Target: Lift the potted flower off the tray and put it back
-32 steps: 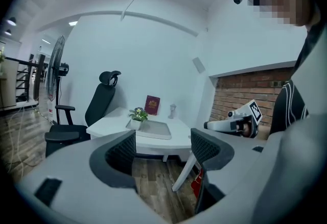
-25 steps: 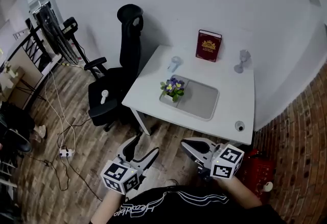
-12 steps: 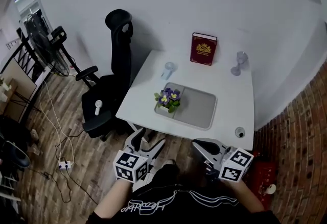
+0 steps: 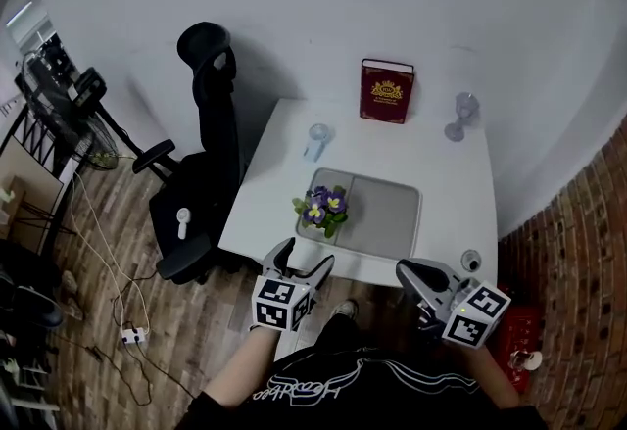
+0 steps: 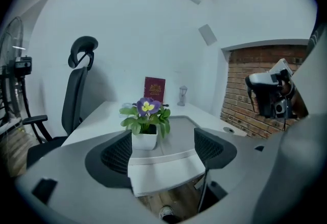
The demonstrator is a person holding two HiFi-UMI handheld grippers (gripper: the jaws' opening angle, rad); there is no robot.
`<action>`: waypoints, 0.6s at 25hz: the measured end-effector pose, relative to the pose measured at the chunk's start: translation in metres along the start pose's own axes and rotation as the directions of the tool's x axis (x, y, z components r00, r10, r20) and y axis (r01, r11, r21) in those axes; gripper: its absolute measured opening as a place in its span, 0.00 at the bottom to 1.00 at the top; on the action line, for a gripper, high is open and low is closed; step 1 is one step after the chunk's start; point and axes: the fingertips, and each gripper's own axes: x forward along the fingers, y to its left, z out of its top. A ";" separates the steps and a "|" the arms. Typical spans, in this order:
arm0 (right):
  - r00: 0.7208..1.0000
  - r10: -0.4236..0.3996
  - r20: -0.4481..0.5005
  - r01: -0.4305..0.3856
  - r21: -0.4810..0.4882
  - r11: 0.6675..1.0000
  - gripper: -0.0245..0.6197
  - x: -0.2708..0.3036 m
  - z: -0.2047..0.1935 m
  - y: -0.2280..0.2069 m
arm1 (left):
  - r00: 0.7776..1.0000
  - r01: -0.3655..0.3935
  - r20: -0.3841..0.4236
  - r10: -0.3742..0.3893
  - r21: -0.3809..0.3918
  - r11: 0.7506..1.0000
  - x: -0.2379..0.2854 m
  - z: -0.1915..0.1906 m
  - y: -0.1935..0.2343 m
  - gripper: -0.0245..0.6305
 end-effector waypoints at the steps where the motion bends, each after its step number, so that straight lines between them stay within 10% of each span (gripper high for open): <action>1: 1.000 -0.009 0.003 0.009 0.004 1.000 0.04 0.002 0.002 -0.004 | 1.000 -0.006 -0.014 0.006 -0.003 1.000 0.008 -0.005 0.004 0.61; 15: 0.997 -0.075 -0.024 0.076 0.021 0.997 0.04 0.014 0.019 -0.048 | 0.997 -0.067 -0.029 0.068 0.049 0.997 0.083 -0.032 0.047 0.61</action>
